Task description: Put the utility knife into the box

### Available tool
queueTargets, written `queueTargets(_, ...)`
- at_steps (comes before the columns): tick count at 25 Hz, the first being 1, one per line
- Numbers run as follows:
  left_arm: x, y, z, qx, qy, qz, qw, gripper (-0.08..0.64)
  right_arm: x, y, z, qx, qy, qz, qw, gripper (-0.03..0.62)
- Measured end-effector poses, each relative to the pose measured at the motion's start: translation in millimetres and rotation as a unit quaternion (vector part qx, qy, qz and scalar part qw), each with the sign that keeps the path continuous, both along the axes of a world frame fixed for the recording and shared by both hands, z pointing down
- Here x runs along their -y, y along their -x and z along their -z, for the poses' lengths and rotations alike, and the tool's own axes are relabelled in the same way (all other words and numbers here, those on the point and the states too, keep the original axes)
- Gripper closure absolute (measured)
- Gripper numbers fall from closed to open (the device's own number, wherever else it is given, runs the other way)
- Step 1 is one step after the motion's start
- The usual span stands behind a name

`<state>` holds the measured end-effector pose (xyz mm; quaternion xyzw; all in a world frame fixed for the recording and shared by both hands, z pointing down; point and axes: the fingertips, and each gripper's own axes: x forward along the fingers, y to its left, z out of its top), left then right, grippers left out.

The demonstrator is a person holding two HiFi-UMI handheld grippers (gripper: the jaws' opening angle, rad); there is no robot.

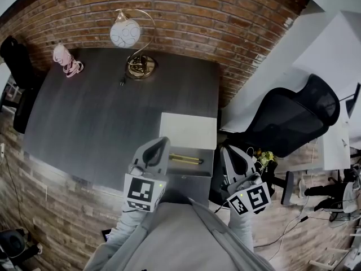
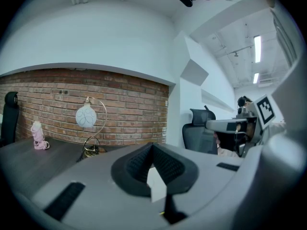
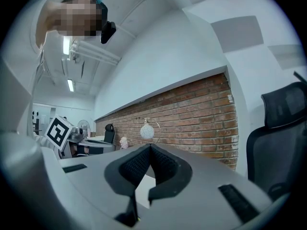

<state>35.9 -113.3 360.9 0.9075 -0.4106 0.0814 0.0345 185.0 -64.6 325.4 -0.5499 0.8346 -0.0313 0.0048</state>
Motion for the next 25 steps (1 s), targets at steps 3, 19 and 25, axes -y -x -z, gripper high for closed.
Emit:
queueTargets(3, -0.7, 0.5, -1.2, 0.000, 0.001, 0.000, 1.0000, 0.540, -1.3, 0.6, -1.8, -0.002, 0.003, 0.000, 1.000, 0.575)
queueTargets(19, -1.9, 1.1, -3.8, 0.002, 0.006, -0.001, 1.0000, 0.540, -3.7, 1.9, -6.9, -0.003, 0.012, 0.002, 1.000, 0.575)
queueTargets(25, -1.0, 4.2, -7.0, 0.004, 0.011, 0.002, 0.9999, 0.540, -3.3, 3.5, -9.5, -0.001, 0.015, 0.001, 1.000, 0.575)
